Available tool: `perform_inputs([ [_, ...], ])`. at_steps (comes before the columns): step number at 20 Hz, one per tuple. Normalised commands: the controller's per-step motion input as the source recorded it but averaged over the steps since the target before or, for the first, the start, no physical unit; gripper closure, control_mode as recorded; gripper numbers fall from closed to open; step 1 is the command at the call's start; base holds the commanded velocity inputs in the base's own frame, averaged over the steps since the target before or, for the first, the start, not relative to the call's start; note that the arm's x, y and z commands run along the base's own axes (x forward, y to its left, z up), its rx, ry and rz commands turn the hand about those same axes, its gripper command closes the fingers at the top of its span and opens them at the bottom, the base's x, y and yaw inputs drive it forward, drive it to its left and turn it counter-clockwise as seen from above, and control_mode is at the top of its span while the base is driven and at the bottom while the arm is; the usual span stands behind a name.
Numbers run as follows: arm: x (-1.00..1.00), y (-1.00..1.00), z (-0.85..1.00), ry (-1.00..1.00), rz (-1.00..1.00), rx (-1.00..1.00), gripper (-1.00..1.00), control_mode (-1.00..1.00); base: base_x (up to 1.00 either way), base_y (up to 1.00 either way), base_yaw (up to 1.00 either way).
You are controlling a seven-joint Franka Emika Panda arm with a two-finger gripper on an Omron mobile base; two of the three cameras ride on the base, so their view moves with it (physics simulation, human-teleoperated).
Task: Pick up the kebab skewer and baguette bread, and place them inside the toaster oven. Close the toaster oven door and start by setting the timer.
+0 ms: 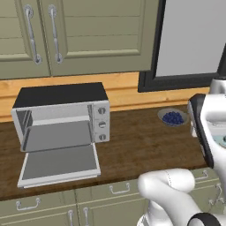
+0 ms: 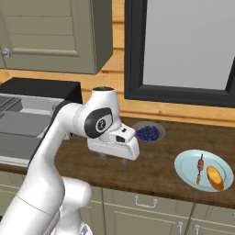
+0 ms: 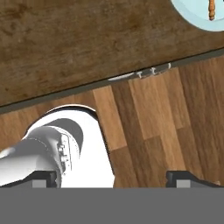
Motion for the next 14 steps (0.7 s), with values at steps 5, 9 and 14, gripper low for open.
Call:
perform_inputs([
  [5,0.09,-1.0,0.0,0.07,-0.06,0.05,-1.0,-1.0,0.0,0.0,0.0],
  [9,0.09,-1.0,-0.05,0.07,-0.02,0.05,-1.0,-1.0,0.0,0.0,0.0],
  [14,0.26,-1.0,-0.36,0.0,-0.02,0.07,-1.0,-1.0,0.0,0.0,0.0],
])
